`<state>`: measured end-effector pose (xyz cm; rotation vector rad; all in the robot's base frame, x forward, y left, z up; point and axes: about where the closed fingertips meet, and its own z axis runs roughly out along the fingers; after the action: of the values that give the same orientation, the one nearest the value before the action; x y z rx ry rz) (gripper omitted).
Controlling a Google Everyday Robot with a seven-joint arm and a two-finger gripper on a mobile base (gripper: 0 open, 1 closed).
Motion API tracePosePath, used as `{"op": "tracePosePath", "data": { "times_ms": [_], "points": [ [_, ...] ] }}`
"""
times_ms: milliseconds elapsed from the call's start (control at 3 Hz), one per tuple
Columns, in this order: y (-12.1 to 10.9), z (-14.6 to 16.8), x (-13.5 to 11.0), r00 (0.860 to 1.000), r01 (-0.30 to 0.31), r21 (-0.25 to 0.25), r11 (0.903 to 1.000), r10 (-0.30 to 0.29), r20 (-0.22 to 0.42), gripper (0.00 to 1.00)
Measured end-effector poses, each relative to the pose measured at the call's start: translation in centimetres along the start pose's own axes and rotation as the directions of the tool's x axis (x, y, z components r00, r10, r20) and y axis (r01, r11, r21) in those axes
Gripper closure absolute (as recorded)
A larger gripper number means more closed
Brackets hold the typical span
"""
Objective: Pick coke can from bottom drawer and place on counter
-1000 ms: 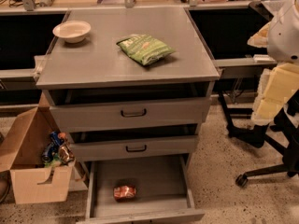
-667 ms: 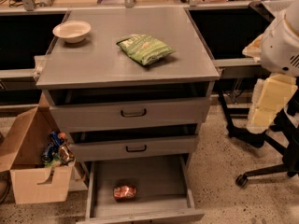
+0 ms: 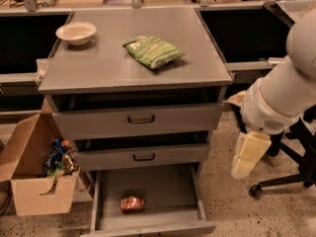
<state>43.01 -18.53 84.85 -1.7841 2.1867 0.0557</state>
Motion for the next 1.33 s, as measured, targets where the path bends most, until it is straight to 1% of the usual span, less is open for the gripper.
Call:
{"op": "tracePosePath", "data": {
  "times_ms": [333, 667, 1000, 1333],
  "points": [
    [-0.3, 0.6, -0.1, 1.0, -0.001, 0.025, 0.9997, 0.001, 0.006, 0.0],
    [0.1, 1.8, -0.1, 1.0, 0.004, -0.002, 1.0, -0.004, 0.024, 0.0],
    [1.2, 7.9, -0.7, 0.998, 0.008, -0.066, 0.9978, -0.004, 0.064, 0.0],
    [3.0, 15.2, -1.2, 0.994, 0.007, -0.111, 0.9938, 0.005, 0.11, 0.0]
  ]
}}
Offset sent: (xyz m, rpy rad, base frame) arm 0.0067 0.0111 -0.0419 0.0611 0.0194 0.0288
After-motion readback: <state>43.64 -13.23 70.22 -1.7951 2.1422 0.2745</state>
